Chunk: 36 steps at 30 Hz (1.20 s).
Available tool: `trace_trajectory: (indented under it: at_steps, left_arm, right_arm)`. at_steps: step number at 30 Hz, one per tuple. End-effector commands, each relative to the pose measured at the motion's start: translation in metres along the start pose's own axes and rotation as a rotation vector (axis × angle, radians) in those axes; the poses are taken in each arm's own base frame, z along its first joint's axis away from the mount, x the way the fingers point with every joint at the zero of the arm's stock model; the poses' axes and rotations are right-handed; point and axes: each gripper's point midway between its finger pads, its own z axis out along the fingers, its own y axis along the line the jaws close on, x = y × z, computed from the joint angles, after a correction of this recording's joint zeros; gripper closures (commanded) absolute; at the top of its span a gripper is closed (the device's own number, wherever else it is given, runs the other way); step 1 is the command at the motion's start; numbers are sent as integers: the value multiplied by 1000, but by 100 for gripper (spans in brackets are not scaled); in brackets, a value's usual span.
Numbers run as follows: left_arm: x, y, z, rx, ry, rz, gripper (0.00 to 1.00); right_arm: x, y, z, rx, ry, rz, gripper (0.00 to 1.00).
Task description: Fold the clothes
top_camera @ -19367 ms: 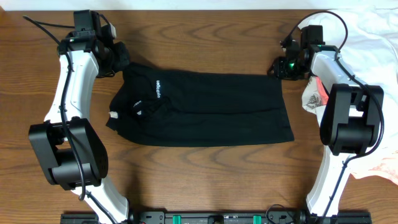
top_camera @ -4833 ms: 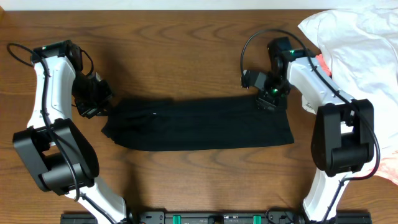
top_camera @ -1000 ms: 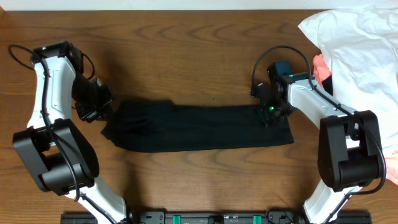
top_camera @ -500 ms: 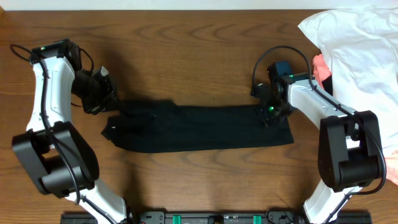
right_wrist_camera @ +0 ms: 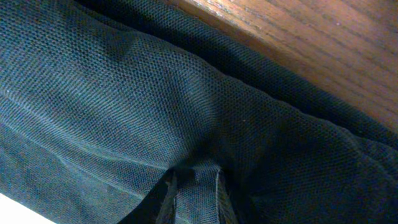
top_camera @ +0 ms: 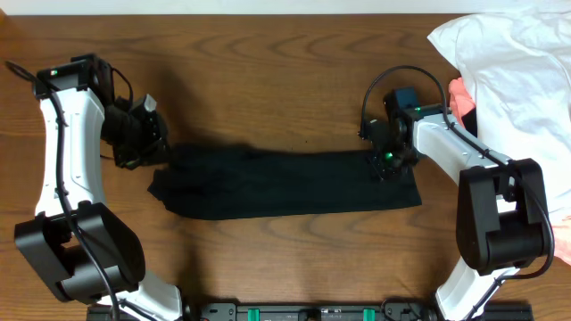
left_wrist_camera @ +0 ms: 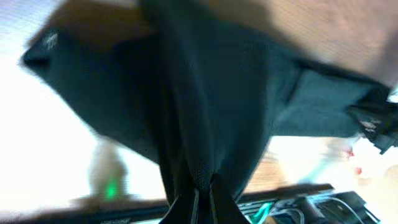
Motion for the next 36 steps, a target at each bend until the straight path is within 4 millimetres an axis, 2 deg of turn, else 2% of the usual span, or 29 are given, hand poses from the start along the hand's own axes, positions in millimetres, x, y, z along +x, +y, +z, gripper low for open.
trace_trajectory:
  at_steps: [1, 8, 14, 18, 21, 22, 26, 30, 33, 36]
  left_arm:
    - [10, 21, 4, -103, 26, -55, 94]
    - [33, 32, 28, -114, 133, -96, 93]
    - [52, 47, 52, -145, 213, -121, 84]
    - [56, 57, 59, -184, 223, -132, 85]
    - [52, 63, 58, -220, 199, -173, 94]
    - [49, 62, 56, -220, 188, -175, 94]
    - [29, 53, 39, -206, 68, -194, 94]
    - [2, 36, -1, -178, -140, -158, 94]
    - [-19, 17, -34, -121, -326, -96, 94]
    - [-33, -9, -53, -28, -450, 5, 94]
  right_arm:
    - [11, -1, 14, 12, 43, 13, 79]
    - [11, -1, 14, 11, 45, 13, 78]
    - [12, -1, 14, 11, 47, 13, 77]
    - [12, -1, 14, 11, 47, 13, 76]
    - [12, -1, 14, 11, 47, 13, 76]
    - [12, -1, 14, 11, 47, 13, 76]
    - [12, -1, 14, 11, 47, 13, 76]
    - [12, -1, 14, 11, 47, 13, 76]
    - [11, -1, 14, 12, 46, 13, 75]
    - [11, -1, 14, 12, 43, 13, 76]
